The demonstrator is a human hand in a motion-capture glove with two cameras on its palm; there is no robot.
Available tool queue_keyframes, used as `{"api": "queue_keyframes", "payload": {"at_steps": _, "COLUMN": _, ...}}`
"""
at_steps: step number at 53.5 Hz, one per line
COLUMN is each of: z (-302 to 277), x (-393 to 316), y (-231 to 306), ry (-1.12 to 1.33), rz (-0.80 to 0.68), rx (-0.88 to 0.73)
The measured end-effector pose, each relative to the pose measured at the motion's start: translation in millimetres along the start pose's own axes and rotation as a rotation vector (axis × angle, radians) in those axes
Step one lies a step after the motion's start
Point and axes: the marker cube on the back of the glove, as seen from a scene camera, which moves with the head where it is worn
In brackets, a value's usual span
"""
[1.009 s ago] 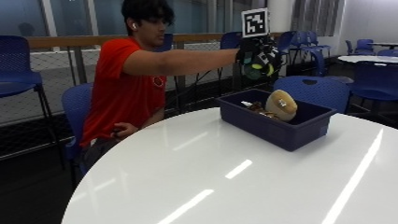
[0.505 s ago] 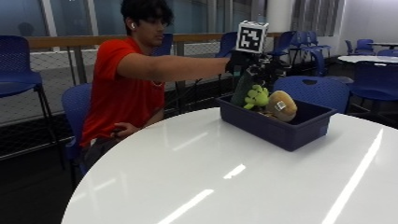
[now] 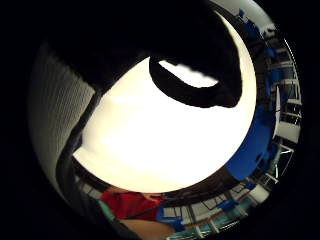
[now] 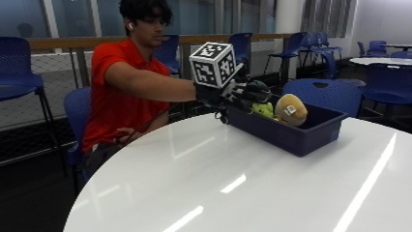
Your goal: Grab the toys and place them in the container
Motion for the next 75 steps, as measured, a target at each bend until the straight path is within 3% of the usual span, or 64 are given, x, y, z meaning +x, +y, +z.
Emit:
{"api": "queue_keyframes", "payload": {"at_steps": 23, "z": -4, "x": 103, "y": 42, "ry": 0.181, "rz": 0.157, "rx": -0.002}}
{"api": "queue_keyframes", "payload": {"at_steps": 46, "z": -8, "x": 107, "y": 78, "ry": 0.303, "rz": 0.117, "rx": 0.042}}
{"api": "queue_keyframes", "payload": {"at_steps": 75, "z": -25, "x": 143, "y": 107, "ry": 0.286, "rz": 0.183, "rx": 0.069}}
